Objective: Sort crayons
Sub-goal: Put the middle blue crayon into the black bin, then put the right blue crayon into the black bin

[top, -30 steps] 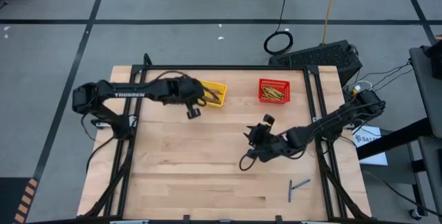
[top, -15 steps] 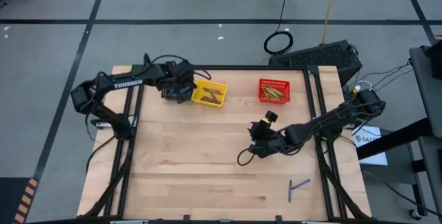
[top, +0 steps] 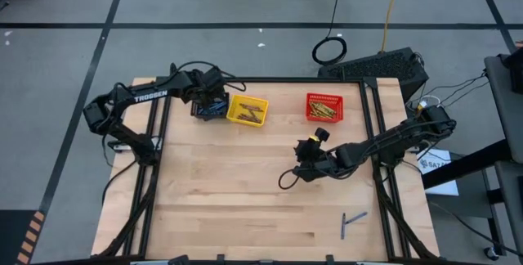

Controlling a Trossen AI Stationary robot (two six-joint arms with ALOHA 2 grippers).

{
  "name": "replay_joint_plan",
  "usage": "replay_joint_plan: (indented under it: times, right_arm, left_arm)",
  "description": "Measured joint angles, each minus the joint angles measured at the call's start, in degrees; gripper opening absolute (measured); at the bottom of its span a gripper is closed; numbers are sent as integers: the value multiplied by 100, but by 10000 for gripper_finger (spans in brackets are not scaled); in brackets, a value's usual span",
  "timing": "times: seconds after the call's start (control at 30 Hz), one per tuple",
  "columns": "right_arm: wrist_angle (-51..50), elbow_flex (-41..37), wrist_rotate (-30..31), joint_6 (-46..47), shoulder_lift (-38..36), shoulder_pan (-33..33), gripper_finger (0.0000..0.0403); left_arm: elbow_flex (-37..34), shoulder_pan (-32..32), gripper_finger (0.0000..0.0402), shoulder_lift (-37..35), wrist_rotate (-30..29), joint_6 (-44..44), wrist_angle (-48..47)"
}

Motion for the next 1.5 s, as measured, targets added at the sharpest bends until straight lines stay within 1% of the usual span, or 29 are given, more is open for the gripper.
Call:
replay_joint_plan:
  times: [0.17, 0.27, 0.43, 0.53, 0.63, 0.73, 0.8, 0.97, 1.07, 1.13, 1.23, 1.33, 1.43, 1.5]
  right_arm:
    - [-2, 0, 0, 0, 0, -1, 121]
    - [-2, 0, 0, 0, 0, -1, 121]
    - [-10, 0, 0, 0, 0, 1, 121]
    - [-74, 0, -13, 0, 0, 1, 121]
    - [-157, 0, -118, 58, 0, 1, 121]
    - [-380, 0, -551, 359, -28, 1, 121]
    - [-540, -2, -925, 637, -57, 8, 121]
    - [-1182, -2, -1986, 1507, -240, 73, 121]
    - [-1487, -2, -2783, 2168, -388, 154, 121]
    - [-1471, -2, -3345, 2499, -486, 223, 121]
    - [-1473, -2, -3833, 2892, -623, 405, 121]
    - [-1574, 0, -4271, 3073, -752, 677, 121]
    - [-1866, 0, -4992, 3119, -847, 1032, 121]
    - [-2050, 0, -5219, 3115, -859, 1315, 121]
  left_arm:
    - [0, 0, 69, 0, 48, -2, 2]
    - [0, 0, 87, 0, 50, -3, 2]
    - [0, 0, 93, 0, 50, -36, 2]
    - [0, 0, 93, 0, 93, -328, 4]
    - [0, -18, 93, 2, 482, -453, 43]
    - [0, -117, 93, 2, 1034, -455, 239]
    - [0, -235, 93, 2, 1287, -457, 378]
    - [0, -694, 93, 2, 1557, -466, 803]
    - [0, -1083, 93, 2, 1613, -580, 1015]
    - [0, -1352, 93, 2, 1613, -612, 1191]
    - [0, -1755, 93, 2, 1613, -610, 1389]
    - [0, -2030, 93, 4, 1613, -612, 1437]
    - [0, -2245, 93, 4, 1611, -756, 1342]
    - [0, -2385, 93, 4, 1611, -912, 1261]
